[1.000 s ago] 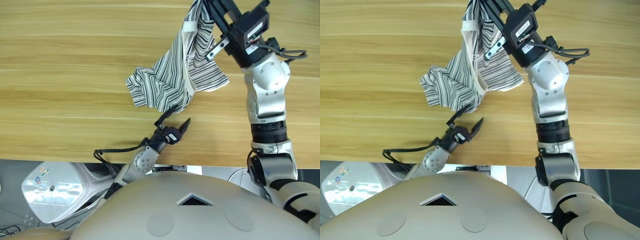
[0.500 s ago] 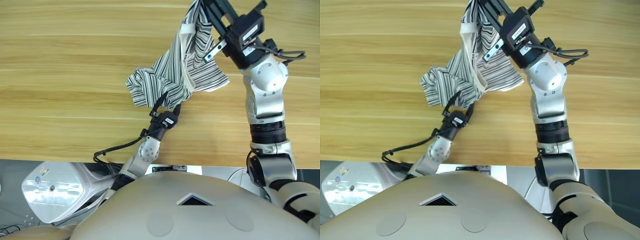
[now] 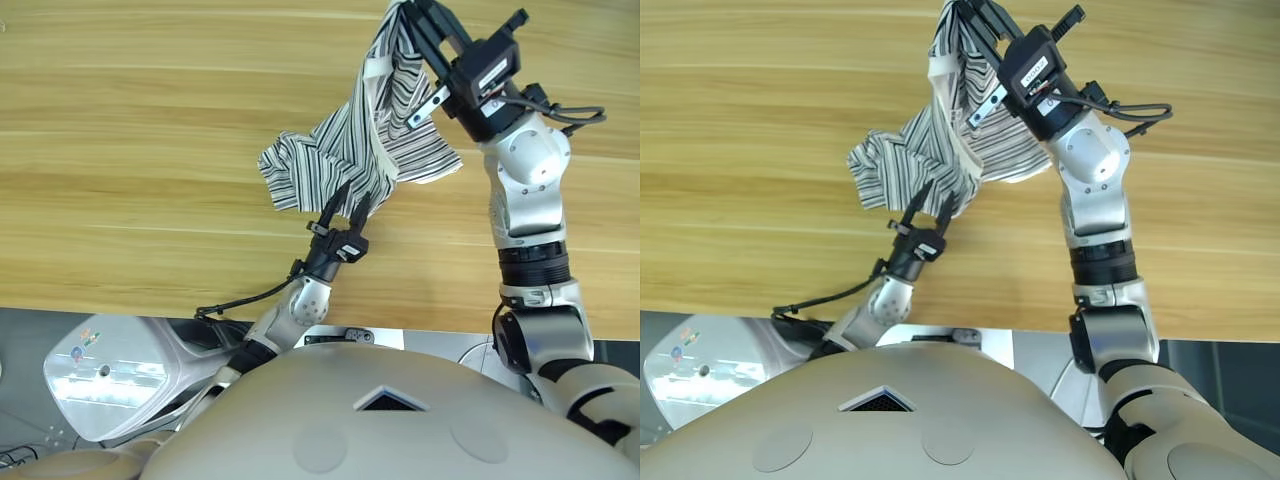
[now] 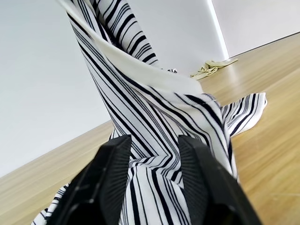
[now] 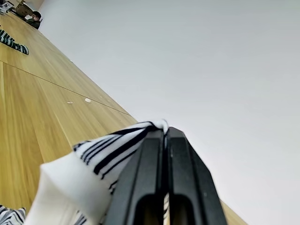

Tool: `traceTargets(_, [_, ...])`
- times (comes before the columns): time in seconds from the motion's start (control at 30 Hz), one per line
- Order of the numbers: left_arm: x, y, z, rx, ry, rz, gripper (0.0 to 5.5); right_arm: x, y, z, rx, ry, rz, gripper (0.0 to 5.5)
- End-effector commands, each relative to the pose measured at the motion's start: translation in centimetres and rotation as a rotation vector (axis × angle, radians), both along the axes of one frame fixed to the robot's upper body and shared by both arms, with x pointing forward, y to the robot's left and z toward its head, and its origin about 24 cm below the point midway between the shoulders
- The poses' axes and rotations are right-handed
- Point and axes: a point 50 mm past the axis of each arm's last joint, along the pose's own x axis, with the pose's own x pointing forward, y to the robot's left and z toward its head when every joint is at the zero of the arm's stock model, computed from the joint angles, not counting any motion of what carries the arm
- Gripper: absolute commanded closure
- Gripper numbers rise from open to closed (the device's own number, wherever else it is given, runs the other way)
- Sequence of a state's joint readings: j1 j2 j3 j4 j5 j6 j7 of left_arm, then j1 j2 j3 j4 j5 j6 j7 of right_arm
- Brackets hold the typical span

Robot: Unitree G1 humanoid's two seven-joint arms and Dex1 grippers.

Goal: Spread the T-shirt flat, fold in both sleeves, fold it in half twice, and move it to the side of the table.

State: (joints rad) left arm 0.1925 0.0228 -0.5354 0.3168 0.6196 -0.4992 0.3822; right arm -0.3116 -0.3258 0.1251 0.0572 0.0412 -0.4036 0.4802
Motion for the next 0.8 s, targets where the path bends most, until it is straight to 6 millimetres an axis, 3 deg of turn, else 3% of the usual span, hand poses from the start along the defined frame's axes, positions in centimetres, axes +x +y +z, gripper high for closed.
traceTargets(0.03, [0.0,-0.1,-1.4,0.064,0.061,-0.073,3.86,-0.2,-0.2,0.1,-0.006,-0.013,0.002,5.5])
traceTargets(0.2, [-2.3,-1.2,-1.9,0.045,0.058,-0.256,3.86,-0.1,0.0,-0.1,-0.017,-0.01,0.008,5.5])
traceTargets(0.33, [-2.7,-1.4,-2.3,0.024,0.115,-0.322,3.15,-0.1,0.3,-0.4,-0.026,-0.007,0.021,5.5])
traceTargets(0.47, [-1.4,-1.3,-2.5,0.069,0.144,-0.221,2.55,-0.1,0.3,-0.4,-0.028,-0.008,0.022,5.5])
traceTargets(0.63, [-0.4,-2.3,-2.6,0.112,0.225,-0.147,2.55,-0.3,0.5,-0.2,-0.019,-0.019,0.027,5.5])
traceTargets(0.8, [-0.6,-2.8,-2.6,0.119,0.279,-0.135,2.55,-0.3,0.8,1.9,0.045,-0.074,0.05,5.5])
